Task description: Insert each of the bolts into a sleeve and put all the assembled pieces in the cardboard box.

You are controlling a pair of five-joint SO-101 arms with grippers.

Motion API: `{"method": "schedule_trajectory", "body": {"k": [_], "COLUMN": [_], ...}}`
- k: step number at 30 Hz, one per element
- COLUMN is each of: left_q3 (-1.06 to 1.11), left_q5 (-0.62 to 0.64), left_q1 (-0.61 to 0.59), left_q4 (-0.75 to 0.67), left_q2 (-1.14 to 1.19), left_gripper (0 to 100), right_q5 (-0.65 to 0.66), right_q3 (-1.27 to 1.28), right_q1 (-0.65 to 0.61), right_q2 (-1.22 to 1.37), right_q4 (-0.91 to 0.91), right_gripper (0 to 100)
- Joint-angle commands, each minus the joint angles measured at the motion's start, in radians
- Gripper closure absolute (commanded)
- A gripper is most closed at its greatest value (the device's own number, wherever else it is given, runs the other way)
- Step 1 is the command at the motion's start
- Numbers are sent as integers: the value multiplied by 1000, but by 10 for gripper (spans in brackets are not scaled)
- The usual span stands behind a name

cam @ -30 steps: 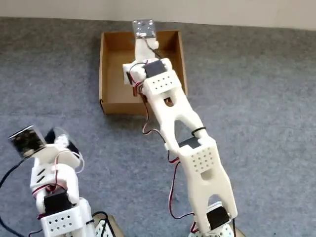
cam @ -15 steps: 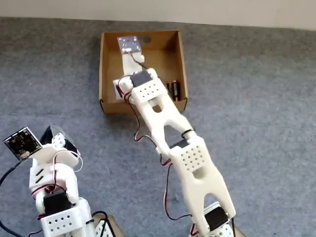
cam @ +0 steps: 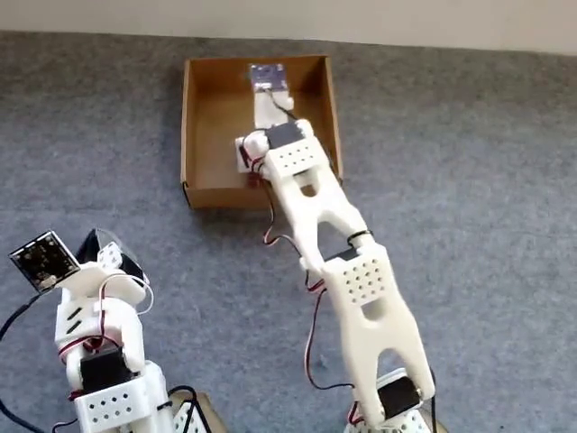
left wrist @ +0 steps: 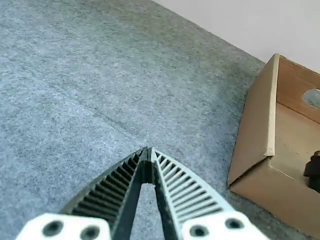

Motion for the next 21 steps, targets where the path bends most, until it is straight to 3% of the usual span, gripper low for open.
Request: {"method": "schedule_trajectory", "body": {"k": [1,9,15,21], "left_q3": [16,16,16,16], "left_q5": [5,5,5,5], "left_q1": [19,19,19,19], "left_q4": [-21,-21,-21,-21], "left_q2": [-12,-12,-12,-12], "left_gripper": [990,990,990,990], "right_q5": [-9,-9,-75,-87], "right_q3": [-45,-44,-50,-116], "right_q1": [18,8,7,21], "right_q2": [-25,-24,-25,-58], "right_q4": [1,16,82,105], "right_gripper": [993,991,875,874]}}
